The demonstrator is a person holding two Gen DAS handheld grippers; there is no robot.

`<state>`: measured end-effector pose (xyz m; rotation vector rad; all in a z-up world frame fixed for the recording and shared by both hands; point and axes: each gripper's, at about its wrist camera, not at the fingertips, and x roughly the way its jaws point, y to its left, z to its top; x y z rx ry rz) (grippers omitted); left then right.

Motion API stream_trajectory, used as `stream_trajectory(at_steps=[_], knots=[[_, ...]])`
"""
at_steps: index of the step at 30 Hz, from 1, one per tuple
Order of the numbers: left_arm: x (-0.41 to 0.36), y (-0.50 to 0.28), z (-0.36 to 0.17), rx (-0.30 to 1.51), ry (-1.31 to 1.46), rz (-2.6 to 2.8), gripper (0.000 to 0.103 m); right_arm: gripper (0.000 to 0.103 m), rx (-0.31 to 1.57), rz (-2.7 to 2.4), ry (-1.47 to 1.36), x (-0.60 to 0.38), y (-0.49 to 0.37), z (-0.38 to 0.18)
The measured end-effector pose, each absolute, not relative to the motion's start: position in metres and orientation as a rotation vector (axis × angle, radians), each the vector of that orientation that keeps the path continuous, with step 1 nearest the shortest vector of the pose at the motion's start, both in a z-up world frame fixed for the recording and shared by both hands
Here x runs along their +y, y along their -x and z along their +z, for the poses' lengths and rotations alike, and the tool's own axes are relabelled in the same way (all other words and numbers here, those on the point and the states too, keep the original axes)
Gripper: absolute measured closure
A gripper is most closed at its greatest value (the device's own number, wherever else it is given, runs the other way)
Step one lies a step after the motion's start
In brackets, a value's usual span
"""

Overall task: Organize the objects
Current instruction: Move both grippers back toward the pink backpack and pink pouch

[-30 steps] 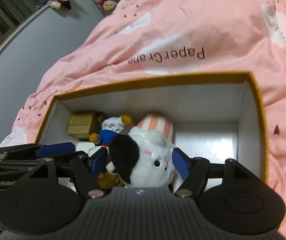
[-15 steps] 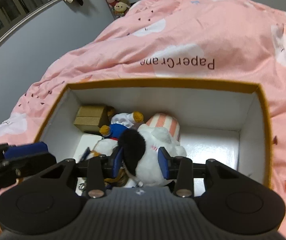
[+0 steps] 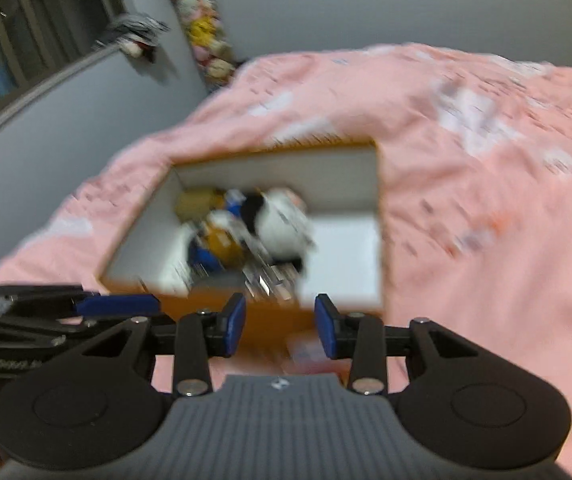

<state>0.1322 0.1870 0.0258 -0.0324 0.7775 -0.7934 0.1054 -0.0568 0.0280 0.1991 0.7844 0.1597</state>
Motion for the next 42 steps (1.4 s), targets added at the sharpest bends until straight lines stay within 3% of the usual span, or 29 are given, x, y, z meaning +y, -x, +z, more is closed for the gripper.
stream_trajectory(at_steps=[5,10,15,18,20,22,31,35,41,42], knots=[[0.175,-0.111,-0.010,0.921,-0.051,-0.778,0.060,0.061,0.896,0.106,-0.209,-0.058,-0.060,-0.003],[0.174,-0.099,-0.022,0.973,-0.091,-0.717,0.060,0.038,1.016,0.110,-0.170,-0.043,-0.040,-0.032],[0.182,-0.093,-0.023,0.975,-0.068,-0.696,0.060,0.025,1.114,0.086,-0.022,-0.024,-0.036,-0.058],[0.183,-0.091,-0.021,0.962,-0.068,-0.686,0.060,0.027,1.146,0.090,-0.022,-0.025,-0.038,-0.071],[0.184,-0.091,-0.021,0.958,-0.066,-0.680,0.060,0.039,1.139,0.083,-0.034,-0.026,-0.040,-0.072],[0.186,-0.090,-0.019,0.951,-0.066,-0.675,0.060,0.041,1.113,0.082,-0.043,-0.026,-0.036,-0.067],[0.192,-0.089,-0.017,0.933,-0.047,-0.670,0.060,0.037,0.959,0.078,0.020,-0.022,-0.038,-0.039],[0.195,-0.089,-0.015,0.922,-0.039,-0.662,0.060,0.028,0.898,0.055,0.026,-0.020,-0.042,-0.030],[0.197,-0.088,-0.012,0.907,-0.032,-0.668,0.060,0.029,0.822,0.087,0.054,-0.013,-0.052,-0.025],[0.198,-0.088,-0.012,0.906,-0.030,-0.666,0.060,0.038,0.817,0.109,0.042,-0.013,-0.054,-0.024]])
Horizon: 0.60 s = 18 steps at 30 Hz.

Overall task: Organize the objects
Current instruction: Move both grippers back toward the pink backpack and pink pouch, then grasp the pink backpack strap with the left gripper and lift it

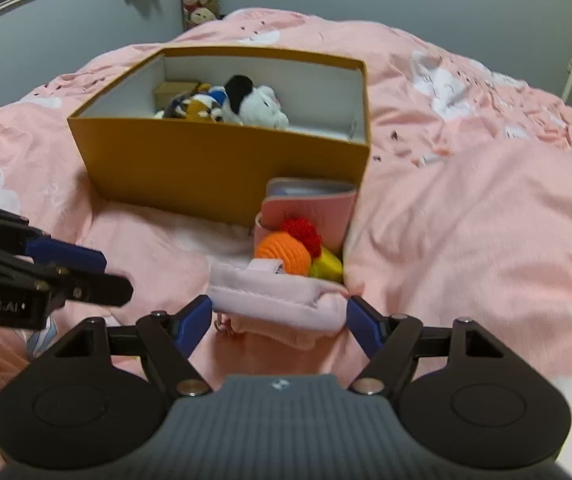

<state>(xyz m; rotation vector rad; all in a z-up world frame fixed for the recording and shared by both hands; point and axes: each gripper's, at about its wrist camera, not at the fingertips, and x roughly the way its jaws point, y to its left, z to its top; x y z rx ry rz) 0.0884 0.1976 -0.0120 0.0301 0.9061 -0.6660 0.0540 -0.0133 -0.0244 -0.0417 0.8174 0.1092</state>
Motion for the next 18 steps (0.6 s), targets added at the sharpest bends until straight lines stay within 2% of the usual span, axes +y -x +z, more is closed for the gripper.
stream_trajectory(at_steps=[7,13,18], knots=[[0.211,-0.087,-0.002,0.879,-0.006,-0.649,0.060,0.061,0.820,0.139,0.033,-0.008,-0.053,-0.013],[0.230,-0.080,0.009,0.883,-0.006,-0.689,0.060,0.061,0.879,0.316,-0.142,-0.001,-0.056,0.017],[0.244,-0.076,0.008,0.887,-0.020,-0.672,0.060,0.060,0.993,0.375,-0.241,0.016,-0.087,0.002]])
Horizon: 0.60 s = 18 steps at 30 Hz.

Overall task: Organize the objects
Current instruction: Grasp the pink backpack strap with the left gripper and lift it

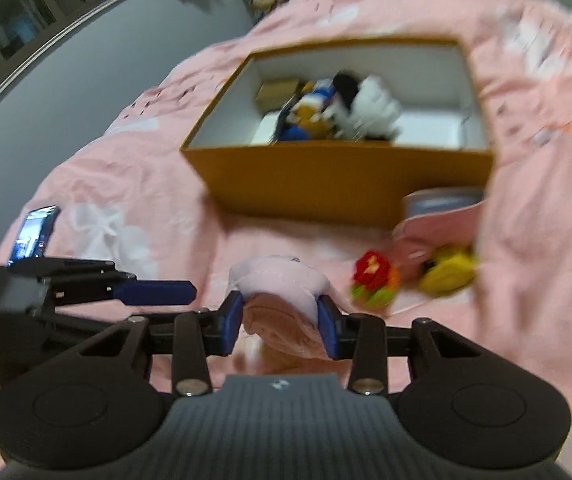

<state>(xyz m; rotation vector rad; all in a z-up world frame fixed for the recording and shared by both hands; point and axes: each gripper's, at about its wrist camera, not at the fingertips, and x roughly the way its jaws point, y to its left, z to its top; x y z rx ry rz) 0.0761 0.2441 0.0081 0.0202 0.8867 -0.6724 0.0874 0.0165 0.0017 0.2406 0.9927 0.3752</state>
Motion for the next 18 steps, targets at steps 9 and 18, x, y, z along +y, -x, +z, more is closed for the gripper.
stream_trajectory(at_steps=[9,18], knots=[[0.242,-0.095,-0.011,0.905,-0.006,-0.603,0.058,0.065,0.930,0.308,-0.278,0.017,-0.103,-0.013],[0.234,-0.110,-0.022,0.899,0.034,-0.586,0.044,0.053,0.819,0.131,-0.210,-0.024,-0.088,-0.016]])
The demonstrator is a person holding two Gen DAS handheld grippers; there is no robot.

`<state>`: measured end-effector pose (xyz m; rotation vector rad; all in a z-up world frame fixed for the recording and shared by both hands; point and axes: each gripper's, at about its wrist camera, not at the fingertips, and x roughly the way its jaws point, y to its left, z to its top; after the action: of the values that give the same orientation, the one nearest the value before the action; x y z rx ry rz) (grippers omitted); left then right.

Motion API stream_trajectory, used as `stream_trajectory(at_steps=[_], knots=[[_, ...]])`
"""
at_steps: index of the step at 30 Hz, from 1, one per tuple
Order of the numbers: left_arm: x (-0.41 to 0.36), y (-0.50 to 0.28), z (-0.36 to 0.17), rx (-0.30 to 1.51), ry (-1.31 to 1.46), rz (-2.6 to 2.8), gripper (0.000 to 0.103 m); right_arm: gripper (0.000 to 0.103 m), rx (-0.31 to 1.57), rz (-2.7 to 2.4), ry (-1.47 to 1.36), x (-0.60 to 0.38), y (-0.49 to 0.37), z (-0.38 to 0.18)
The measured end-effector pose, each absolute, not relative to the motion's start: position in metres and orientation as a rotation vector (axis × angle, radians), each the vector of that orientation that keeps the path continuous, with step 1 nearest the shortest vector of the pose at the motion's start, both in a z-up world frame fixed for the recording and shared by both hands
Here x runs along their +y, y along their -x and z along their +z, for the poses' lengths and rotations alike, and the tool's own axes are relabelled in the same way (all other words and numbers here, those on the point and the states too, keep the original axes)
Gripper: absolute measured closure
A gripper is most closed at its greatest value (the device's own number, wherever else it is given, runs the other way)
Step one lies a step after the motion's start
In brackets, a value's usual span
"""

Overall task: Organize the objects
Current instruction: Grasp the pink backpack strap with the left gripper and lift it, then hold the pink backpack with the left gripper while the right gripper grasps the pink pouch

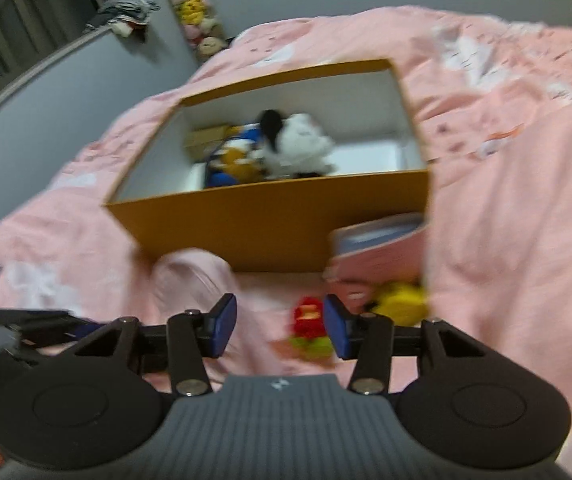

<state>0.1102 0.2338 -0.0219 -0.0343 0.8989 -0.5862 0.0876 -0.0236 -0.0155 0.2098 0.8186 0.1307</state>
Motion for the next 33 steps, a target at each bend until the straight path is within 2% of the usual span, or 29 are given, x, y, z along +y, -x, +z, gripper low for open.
stream_trajectory(at_steps=[9,13,18,21,26,27,29,33], knots=[[0.225,-0.147,-0.029,0.983,0.132,-0.550,0.041,0.051,0.828,0.063,-0.198,-0.066,-0.110,-0.029],[0.221,-0.161,-0.037,1.017,0.134,-0.530,0.040,0.039,0.821,0.101,-0.155,-0.070,-0.127,-0.035],[0.214,-0.168,-0.046,1.048,0.144,-0.544,0.040,0.037,0.837,0.174,-0.084,-0.075,-0.145,-0.051],[0.210,-0.171,-0.052,1.062,0.139,-0.548,0.037,0.027,0.841,0.232,-0.126,-0.082,-0.152,-0.062],[0.211,-0.177,-0.065,1.119,0.221,-0.561,0.038,0.025,0.819,0.289,-0.178,-0.082,-0.157,-0.070],[0.212,-0.176,-0.065,1.117,0.228,-0.564,0.044,0.027,0.815,0.293,-0.182,-0.080,-0.156,-0.070],[0.214,-0.174,-0.063,1.112,0.237,-0.562,0.049,0.032,0.817,0.289,-0.168,-0.075,-0.153,-0.068],[0.220,-0.168,-0.059,1.096,0.239,-0.559,0.064,0.054,0.789,0.289,-0.135,-0.068,-0.142,-0.057]])
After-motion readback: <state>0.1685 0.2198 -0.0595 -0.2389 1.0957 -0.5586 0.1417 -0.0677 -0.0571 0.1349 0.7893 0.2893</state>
